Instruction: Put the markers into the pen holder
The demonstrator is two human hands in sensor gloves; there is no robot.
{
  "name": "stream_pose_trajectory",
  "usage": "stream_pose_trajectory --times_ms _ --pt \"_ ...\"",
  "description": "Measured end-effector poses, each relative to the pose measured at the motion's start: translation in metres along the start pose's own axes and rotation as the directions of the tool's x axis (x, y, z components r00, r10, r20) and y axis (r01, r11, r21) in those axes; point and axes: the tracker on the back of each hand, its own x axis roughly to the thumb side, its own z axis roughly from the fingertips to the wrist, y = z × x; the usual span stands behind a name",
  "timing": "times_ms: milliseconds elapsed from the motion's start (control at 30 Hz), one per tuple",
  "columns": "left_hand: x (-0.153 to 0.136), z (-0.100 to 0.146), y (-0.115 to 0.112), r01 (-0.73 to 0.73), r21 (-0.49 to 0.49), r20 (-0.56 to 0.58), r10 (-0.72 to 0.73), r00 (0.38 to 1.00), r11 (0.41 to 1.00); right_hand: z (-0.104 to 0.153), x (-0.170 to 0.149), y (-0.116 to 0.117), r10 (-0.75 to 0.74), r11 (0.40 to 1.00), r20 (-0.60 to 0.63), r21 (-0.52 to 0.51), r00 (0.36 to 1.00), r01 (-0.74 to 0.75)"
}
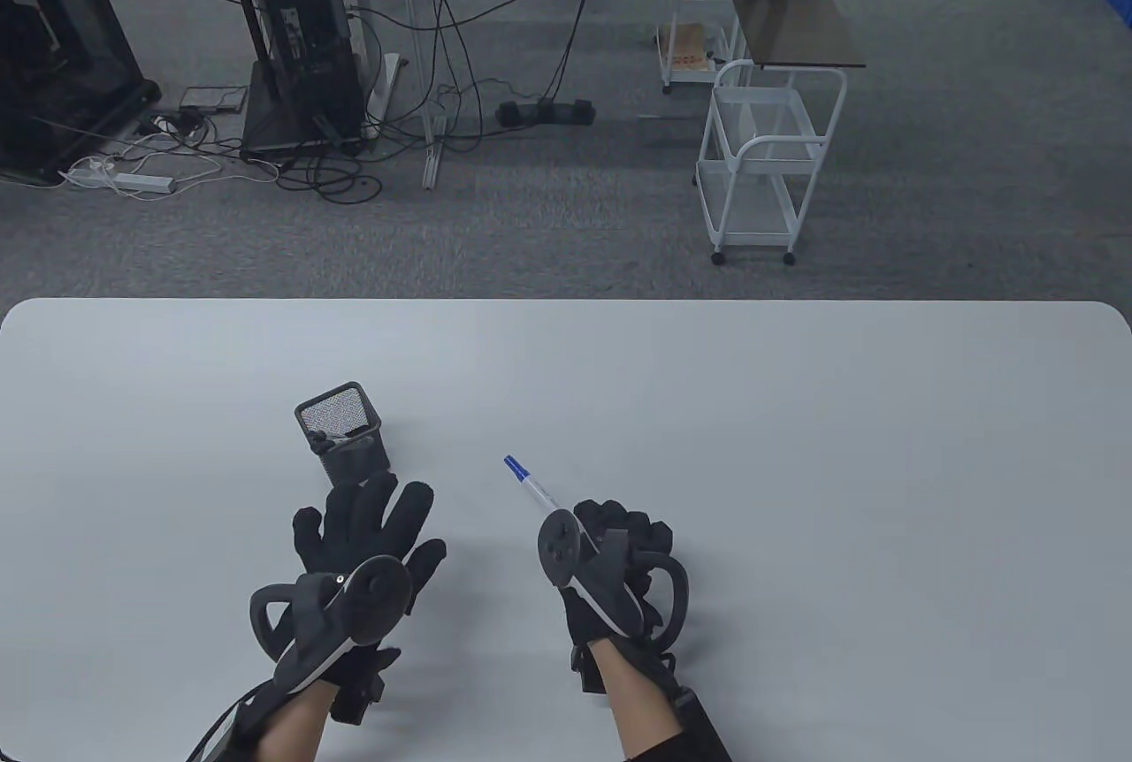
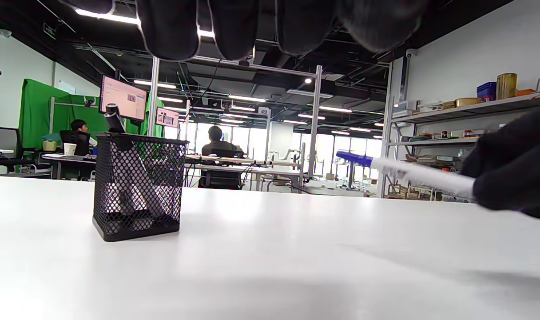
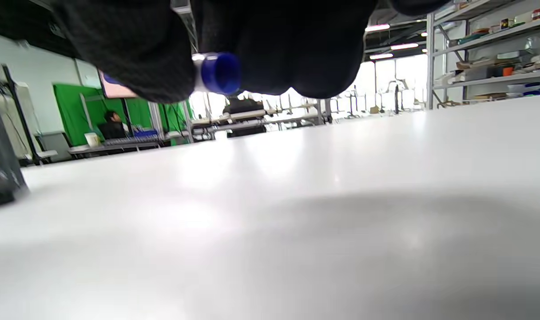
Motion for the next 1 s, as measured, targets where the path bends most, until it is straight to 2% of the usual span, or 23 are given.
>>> stream_pose_trajectory --times_ms 233,433,700,1000 --pt "0.002 0.007 0.02 -0.072 0.059 0.028 0.07 0.997 0.996 0.028 -0.006 -0.04 -0.075 0.987 0.12 -0.135 0.99 0.091" --pt "0.003 0.018 0.044 -0.239 0.123 0.095 0.228 0.969 0.963 0.057 0.001 -0.065 -0.085 0.963 0.245 -0.228 0.966 0.143" --pt "0.007 0.027 0.057 -0.338 0.108 0.15 0.32 0.935 0.935 0.08 0.009 -0.078 -0.093 0.949 0.327 -0.257 0.94 0.183" --pt "0.019 0.027 0.053 -0.366 0.029 0.194 0.354 0.915 0.93 0.08 0.012 -0.076 -0.116 0.951 0.346 -0.233 0.931 0.205"
